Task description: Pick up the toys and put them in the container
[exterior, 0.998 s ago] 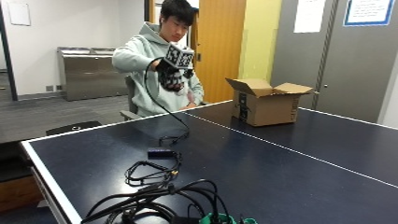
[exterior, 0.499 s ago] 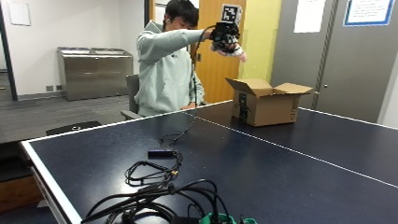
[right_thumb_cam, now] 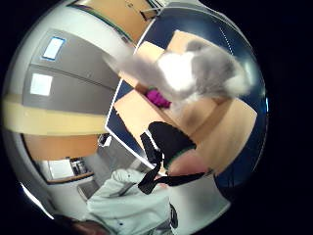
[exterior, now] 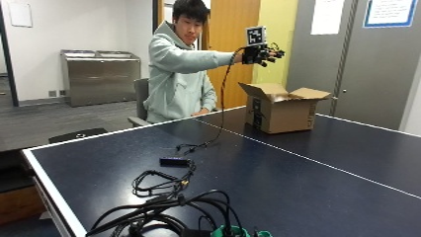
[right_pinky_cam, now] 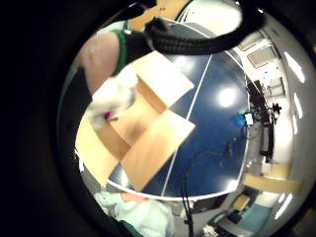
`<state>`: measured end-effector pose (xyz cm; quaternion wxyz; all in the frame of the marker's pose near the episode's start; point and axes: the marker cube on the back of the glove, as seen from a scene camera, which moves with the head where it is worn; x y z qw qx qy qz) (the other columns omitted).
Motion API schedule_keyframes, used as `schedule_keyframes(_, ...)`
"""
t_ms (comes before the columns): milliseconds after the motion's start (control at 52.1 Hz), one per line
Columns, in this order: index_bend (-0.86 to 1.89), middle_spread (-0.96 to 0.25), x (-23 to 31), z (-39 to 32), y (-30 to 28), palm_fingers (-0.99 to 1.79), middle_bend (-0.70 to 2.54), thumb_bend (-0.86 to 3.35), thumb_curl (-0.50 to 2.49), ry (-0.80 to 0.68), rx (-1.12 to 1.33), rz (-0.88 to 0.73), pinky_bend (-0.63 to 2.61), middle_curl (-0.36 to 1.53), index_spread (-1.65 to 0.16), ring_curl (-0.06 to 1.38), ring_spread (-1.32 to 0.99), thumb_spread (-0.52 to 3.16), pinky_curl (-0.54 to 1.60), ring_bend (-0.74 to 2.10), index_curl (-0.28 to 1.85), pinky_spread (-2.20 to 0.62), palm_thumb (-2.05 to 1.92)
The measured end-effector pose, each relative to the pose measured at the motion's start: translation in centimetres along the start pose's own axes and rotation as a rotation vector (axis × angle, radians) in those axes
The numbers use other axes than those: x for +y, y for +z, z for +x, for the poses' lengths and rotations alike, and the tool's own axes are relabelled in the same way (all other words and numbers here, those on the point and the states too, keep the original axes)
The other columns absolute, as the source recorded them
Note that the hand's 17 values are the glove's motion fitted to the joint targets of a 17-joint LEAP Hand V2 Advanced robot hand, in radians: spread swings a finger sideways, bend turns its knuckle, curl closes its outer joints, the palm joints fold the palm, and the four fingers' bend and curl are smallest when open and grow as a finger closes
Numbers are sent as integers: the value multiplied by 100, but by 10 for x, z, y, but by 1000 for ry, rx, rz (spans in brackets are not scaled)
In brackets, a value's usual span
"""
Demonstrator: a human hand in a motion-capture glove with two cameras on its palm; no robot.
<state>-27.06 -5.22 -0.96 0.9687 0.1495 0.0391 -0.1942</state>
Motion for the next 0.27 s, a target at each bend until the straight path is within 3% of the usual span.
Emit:
schedule_keyframes(77,17,-8,15,-40,6,-30,26,-4,60,-148,-24,51,113,50,-23,33,-7,109,46,48,62,-9,11)
schedule_keyframes(154,19,-5,28,-48,2,-23,17,-2,56,-43,-119,92,105,47,-23,29,-4,116,43,39,60,-4,10)
schedule_keyframes(269,22,-4,51,-52,-2,-10,16,0,51,-31,-196,126,92,44,-22,26,-2,125,38,32,60,0,12)
